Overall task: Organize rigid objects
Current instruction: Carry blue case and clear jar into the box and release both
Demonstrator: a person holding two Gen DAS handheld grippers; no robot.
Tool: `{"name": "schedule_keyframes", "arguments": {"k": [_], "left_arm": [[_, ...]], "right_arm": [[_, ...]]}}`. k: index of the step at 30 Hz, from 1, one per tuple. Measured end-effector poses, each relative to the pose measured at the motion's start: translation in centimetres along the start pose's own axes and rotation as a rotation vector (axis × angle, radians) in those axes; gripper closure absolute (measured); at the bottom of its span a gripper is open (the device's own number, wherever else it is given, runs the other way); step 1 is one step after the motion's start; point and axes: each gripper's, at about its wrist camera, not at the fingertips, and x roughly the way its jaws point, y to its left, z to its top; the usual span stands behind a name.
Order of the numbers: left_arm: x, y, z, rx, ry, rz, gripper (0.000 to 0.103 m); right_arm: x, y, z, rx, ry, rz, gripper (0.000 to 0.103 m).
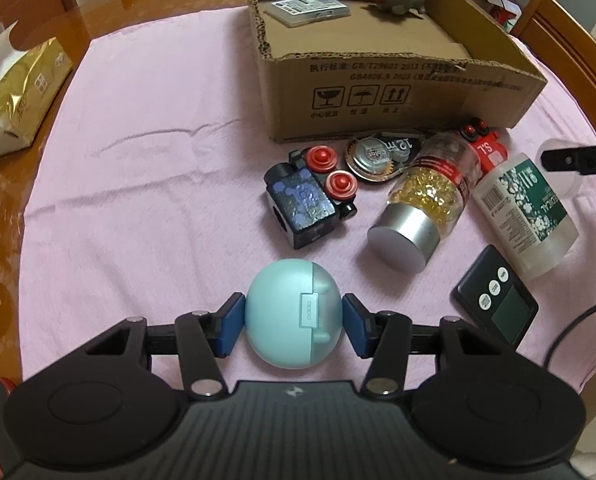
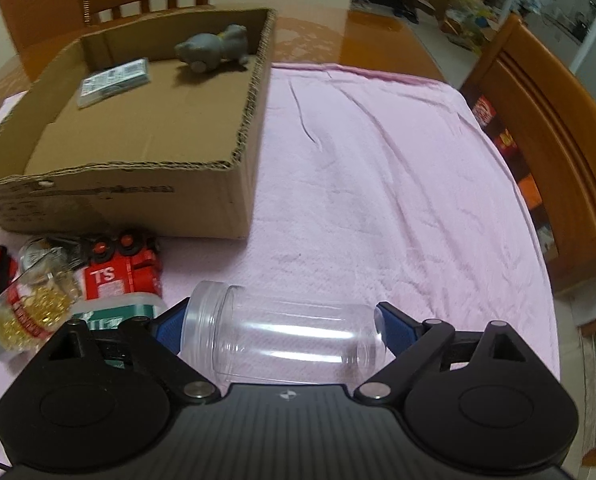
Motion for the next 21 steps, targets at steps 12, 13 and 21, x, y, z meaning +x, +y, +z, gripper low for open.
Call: {"name": "schedule_keyframes", "arguments": {"k": [12, 13, 21], "left_arm": [[-3.1, -0.3, 1.5, 0.040, -0.020, 0.007, 0.051], [-3.6, -0.4, 1.7, 0.049, -0.022, 0.005, 0.051], [-7.2, -1.3, 4.8, 0.105, -0.075, -0.015, 0.051]], "right_arm": [[-4.3, 0.7, 1.3, -0.206, -0.064, 0.174, 0.007], [-4.8, 0.8, 1.6, -0.228, -0.069, 0.191, 0.007], [-8.0, 1.3, 3.8, -0.329, -0.115, 0.316, 0.007]]}}
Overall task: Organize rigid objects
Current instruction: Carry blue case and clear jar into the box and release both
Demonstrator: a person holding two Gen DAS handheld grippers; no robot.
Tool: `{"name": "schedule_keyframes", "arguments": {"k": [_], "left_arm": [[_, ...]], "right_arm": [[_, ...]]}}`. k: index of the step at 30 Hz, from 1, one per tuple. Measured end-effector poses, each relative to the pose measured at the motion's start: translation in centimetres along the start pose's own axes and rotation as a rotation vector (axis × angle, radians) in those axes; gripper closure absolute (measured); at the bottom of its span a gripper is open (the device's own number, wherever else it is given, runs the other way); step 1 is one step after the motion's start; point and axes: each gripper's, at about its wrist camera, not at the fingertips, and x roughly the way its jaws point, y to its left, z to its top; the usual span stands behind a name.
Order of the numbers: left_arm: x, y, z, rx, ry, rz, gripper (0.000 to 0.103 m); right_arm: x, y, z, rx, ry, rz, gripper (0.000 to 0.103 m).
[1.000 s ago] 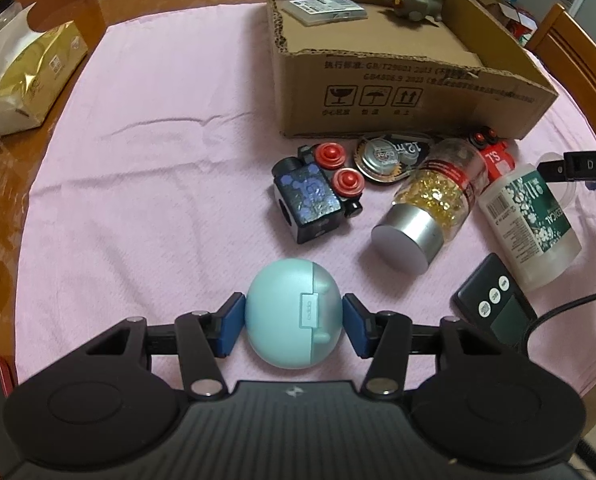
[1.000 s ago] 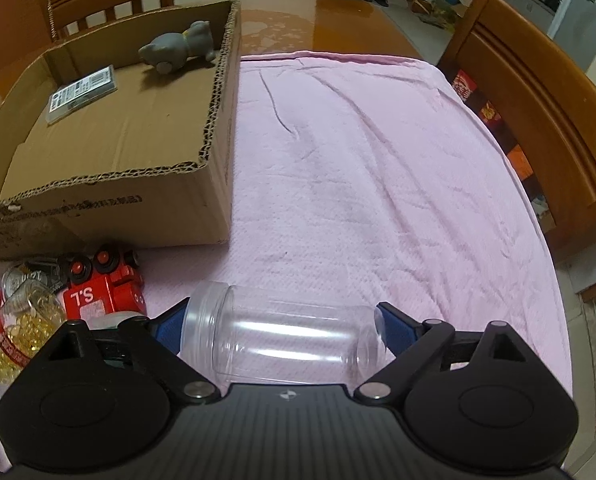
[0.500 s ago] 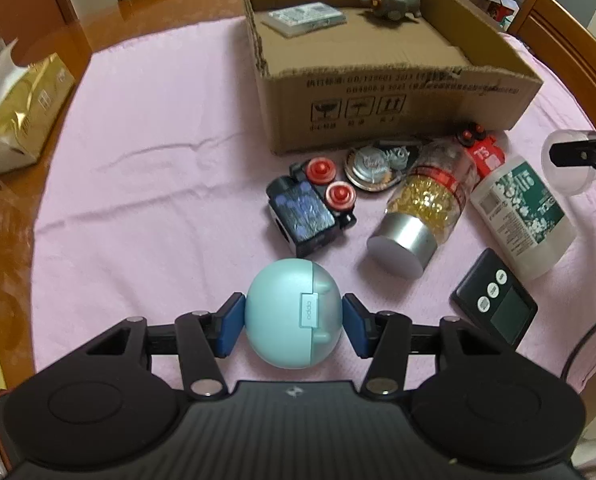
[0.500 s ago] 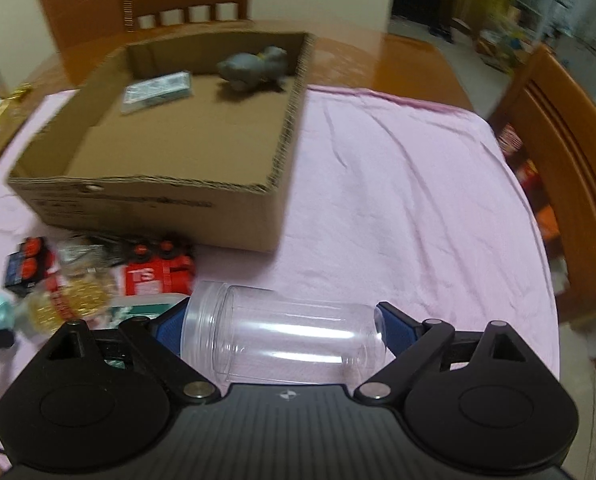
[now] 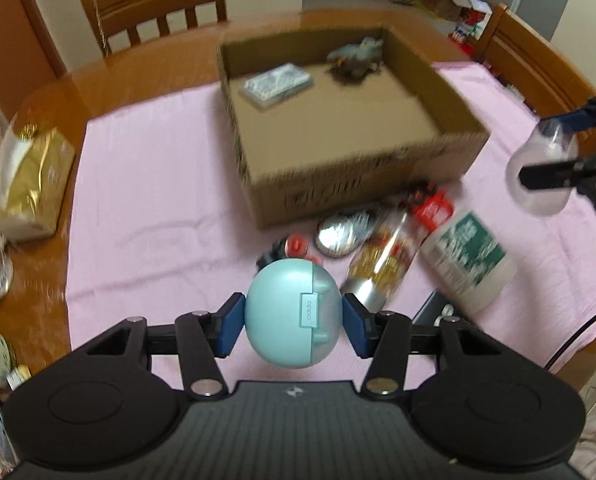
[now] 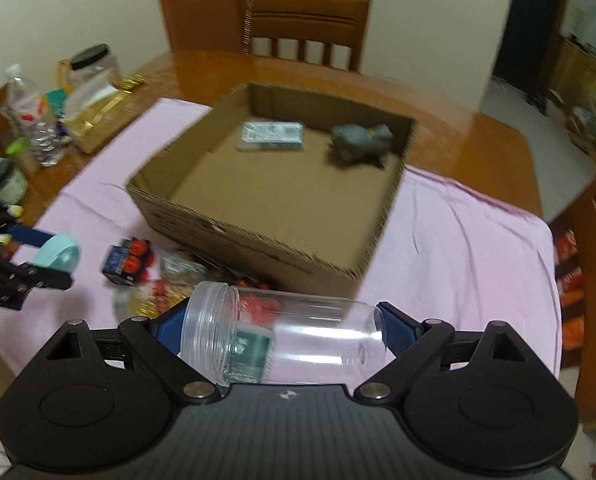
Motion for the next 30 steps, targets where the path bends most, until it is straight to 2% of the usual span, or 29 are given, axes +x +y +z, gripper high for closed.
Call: {"name": "schedule_keyframes", "arguments": {"k": [6, 11, 15, 18, 21, 26, 27, 28, 30], "left_arm": [[-0.9, -0.5, 4.0, 0.003, -0.087, -0.012, 0.051], [0.6, -0.5, 7.8, 0.006, -0.148, 0.002, 0.051], [3.2, -0.3, 10.1, -0.006, -0.148, -0.019, 0.051], [5.9, -0.4, 11.1, -0.010, -0.127, -0.008, 0.051], [8.0, -0.3, 11.4, -0.030, -0.107, 0.004, 0.051], [9.6, 0.1, 11.5, -0.073, -0.120, -0.005, 0.051], [9.5, 0.3, 11.5, -0.084, -0.138, 0.005, 0.047], [9.3, 0.4, 11.5, -0.094, -0.154, 0.015, 0.035], [8.6, 0.7, 11.6, -0.113, -0.185, 0.030, 0.022]], "right_arm": [[-0.6, 0.2, 2.1, -0.045, -0.039, 0.032, 0.007], [-0.3, 0.3, 3.7, -0.057, -0.069, 0.040, 0.007], [0.0, 0.2, 4.8, -0.059, -0.085, 0.042, 0.007], [0.5, 0.2, 5.5, -0.057, -0.089, 0.044, 0.007], [0.9, 0.2, 5.8, -0.061, -0.087, 0.045, 0.007], [1.6, 0.1, 6.0, -0.059, -0.071, 0.043, 0.007], [1.8, 0.1, 6.1, -0.057, -0.066, 0.041, 0.007], [2.0, 0.1, 6.1, -0.057, -0.063, 0.040, 0.007], [2.3, -0.1, 6.2, -0.054, -0.060, 0.035, 0.007]]}}
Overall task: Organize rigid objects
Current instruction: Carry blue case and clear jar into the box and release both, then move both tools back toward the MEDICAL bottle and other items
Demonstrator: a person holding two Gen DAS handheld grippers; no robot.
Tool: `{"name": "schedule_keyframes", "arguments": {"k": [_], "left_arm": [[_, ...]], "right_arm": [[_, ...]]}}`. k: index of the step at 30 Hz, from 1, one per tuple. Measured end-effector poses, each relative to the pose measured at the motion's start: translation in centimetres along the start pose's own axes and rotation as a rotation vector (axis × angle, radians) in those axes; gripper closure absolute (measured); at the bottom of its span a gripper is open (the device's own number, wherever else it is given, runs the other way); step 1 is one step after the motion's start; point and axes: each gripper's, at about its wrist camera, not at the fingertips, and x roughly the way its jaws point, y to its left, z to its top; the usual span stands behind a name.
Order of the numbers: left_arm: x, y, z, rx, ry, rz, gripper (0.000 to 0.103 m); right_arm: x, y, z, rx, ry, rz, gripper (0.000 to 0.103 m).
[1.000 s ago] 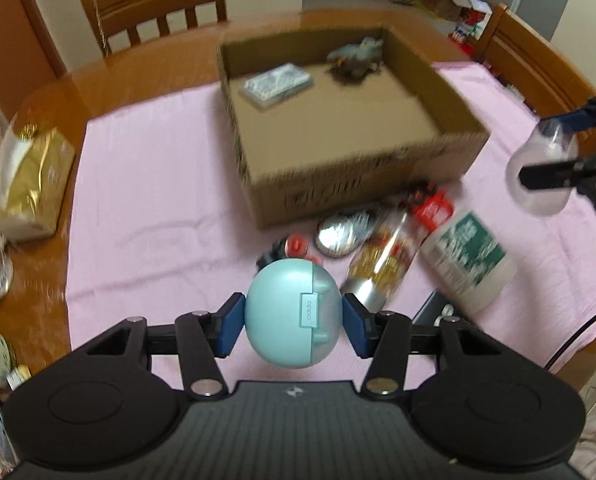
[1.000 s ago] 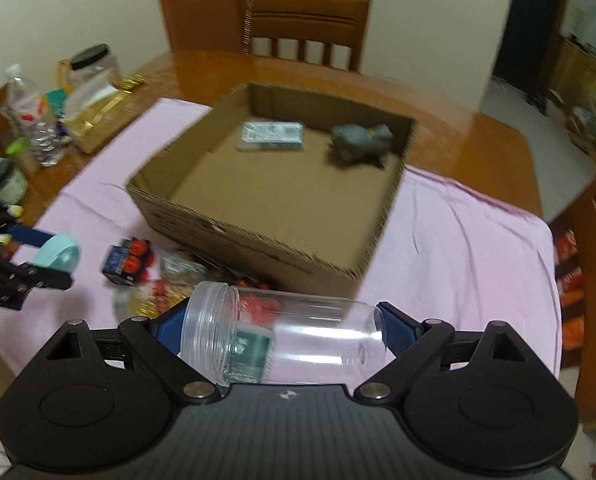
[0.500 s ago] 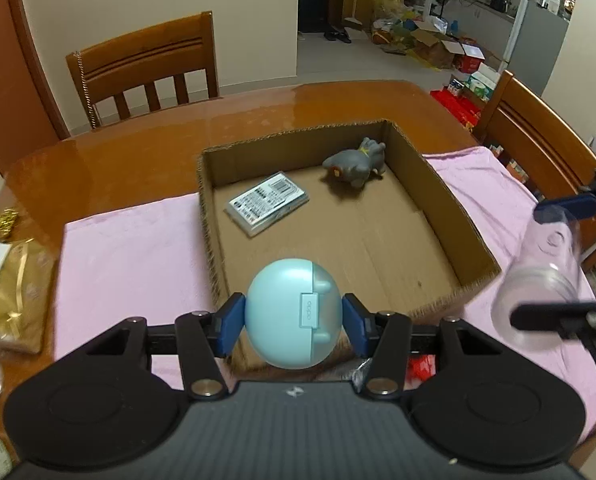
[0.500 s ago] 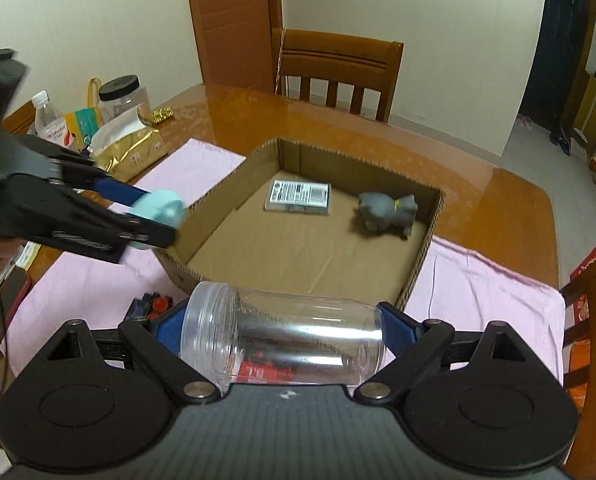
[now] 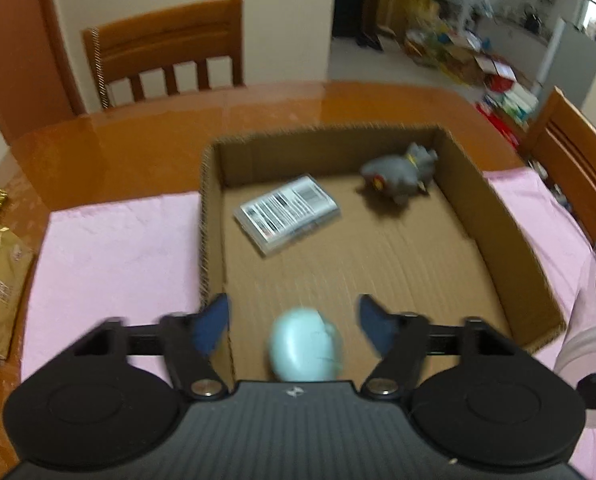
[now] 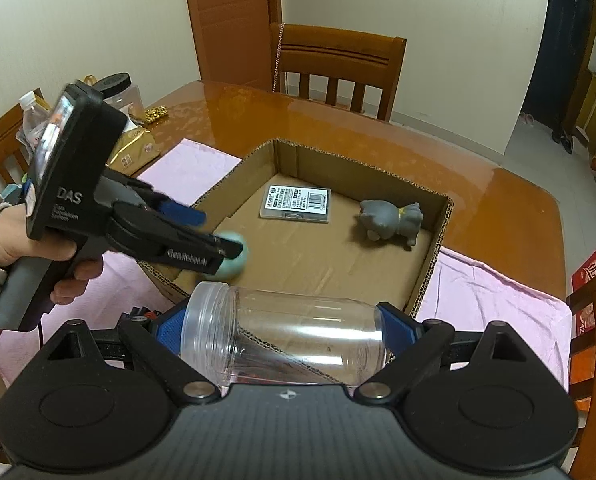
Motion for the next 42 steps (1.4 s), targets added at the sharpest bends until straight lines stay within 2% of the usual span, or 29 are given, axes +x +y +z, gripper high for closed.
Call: {"name": "schedule_keyframes", "arguments": {"k": [2, 6, 10, 13, 21, 25, 27, 30, 42], "left_arm": [[-0.8, 0.3, 0.2, -0.017, -0.032, 0.011, 0.019], [-2.6, 0.9, -0.1, -0.038, -0.066, 0.068, 0.008], [-4.6, 1.4, -1.5, -0.059, -0.079, 0.096, 0.005], [-5.5, 1.6, -2.8, -0.078, -0.049, 0.133, 0.005], [-8.0, 2.8, -6.4, -0.145, -0.043, 0.227, 0.005], [-8.8, 3.6, -7.2, -0.179, -0.043, 0.236, 0.005], [-8.9, 3.7, -7.6, -0.186, -0.041, 0.244, 0.005], [-8.9, 3.7, -8.1, -0.190, -0.031, 0.244, 0.005], [-9.1, 2.9, -9.4, -0.141, -0.017, 0.224, 0.005]], "right_arm": [[0.2, -0.2, 0.1, 0.004, 0.003, -0.002, 0.007], [0.5, -0.6, 0.7, -0.001, -0.001, -0.015, 0.007], [1.6, -1.2, 1.8, 0.003, 0.002, -0.022, 0.007], [2.7, -1.7, 2.6, 0.007, 0.009, -0.031, 0.007], [6.3, -2.3, 5.1, -0.002, 0.036, -0.053, 0.007], [8.0, -2.8, 6.3, 0.011, 0.043, -0.081, 0.006], [8.4, -3.0, 6.6, 0.020, 0.029, -0.100, 0.000], [8.7, -3.3, 6.7, 0.034, 0.029, -0.119, 0.000], [5.3, -2.7, 4.1, 0.079, 0.012, -0.145, 0.000]]}}
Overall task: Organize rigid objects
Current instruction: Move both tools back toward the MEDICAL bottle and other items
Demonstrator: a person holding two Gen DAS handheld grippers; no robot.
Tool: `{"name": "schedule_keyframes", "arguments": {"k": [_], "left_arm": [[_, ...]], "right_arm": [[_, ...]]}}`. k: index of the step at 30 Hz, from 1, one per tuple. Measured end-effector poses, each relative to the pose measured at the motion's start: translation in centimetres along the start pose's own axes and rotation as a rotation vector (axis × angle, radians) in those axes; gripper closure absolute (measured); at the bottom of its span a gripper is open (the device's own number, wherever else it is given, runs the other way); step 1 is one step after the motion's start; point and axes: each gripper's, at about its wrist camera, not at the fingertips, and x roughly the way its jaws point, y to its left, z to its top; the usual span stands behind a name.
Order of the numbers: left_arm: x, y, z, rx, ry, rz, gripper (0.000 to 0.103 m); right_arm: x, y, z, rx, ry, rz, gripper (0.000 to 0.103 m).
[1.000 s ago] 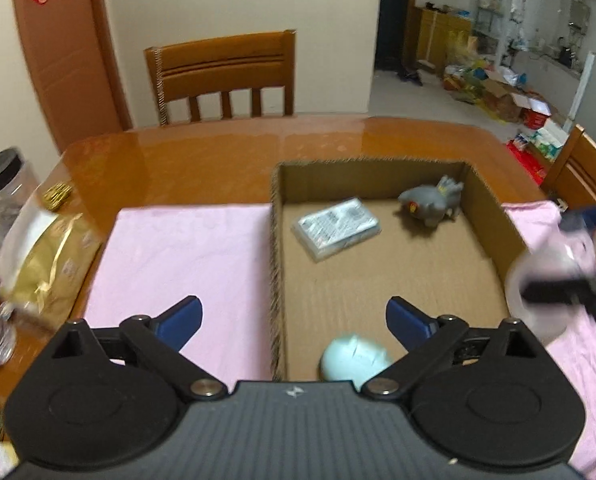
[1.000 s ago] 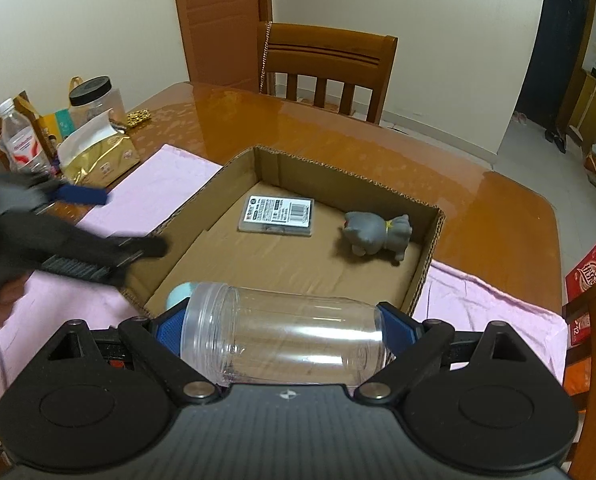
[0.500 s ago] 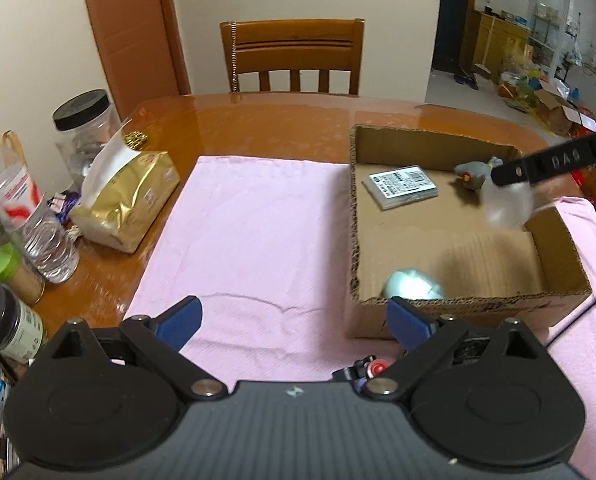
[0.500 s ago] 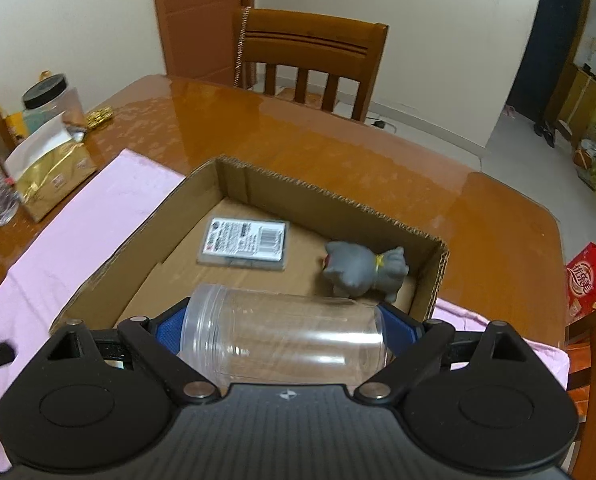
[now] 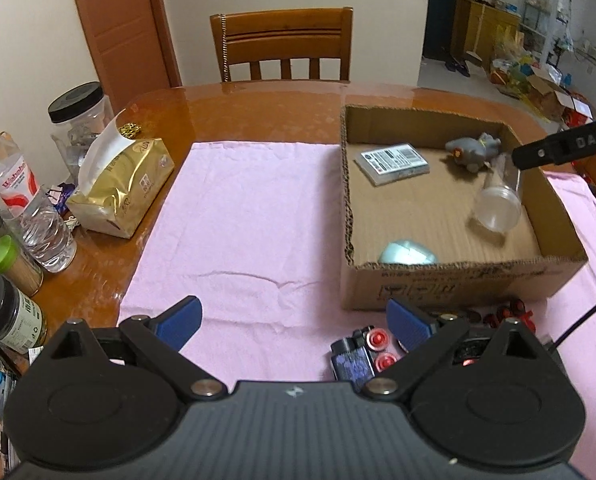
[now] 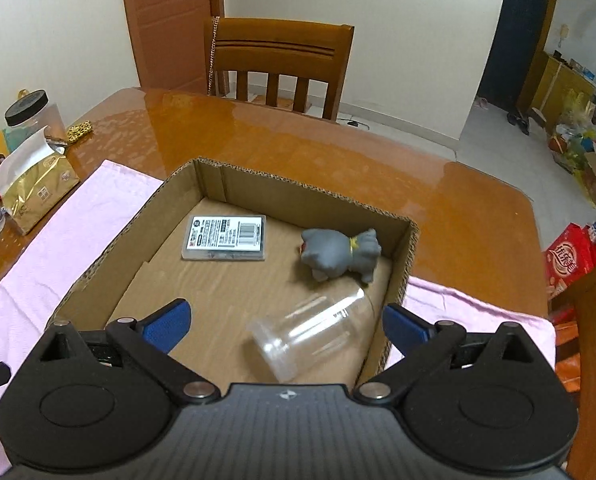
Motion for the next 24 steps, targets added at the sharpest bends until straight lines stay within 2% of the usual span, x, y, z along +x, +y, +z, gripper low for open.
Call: {"name": "schedule_keyframes", "arguments": {"k": [5, 12, 17, 24], "left_arm": [[-0.3, -0.2, -1.0, 0.026, 0.003, -0.018, 0.005], [-0.4, 0.2, -2.3, 0.028, 0.001, -0.019, 0.005], [-0.2, 0.2, -3.3, 0.028, 0.019, -0.035, 0.005], [-0.2, -0.5, -4.3, 0.066, 0.032, -0.068, 0.005]], "right_arm": [[-2.4, 0.4, -2.7, 0.038, -0.014, 0.013, 0.000], [-4.5, 1.8, -8.2, 0.126, -0.019, -0.030, 0.000], [-3.2, 4.2, -12.3, 0.122, 0.058, -0.036, 0.000], [-0.7, 6.9, -15.8, 0.100, 0.183, -0.062, 0.000]]}}
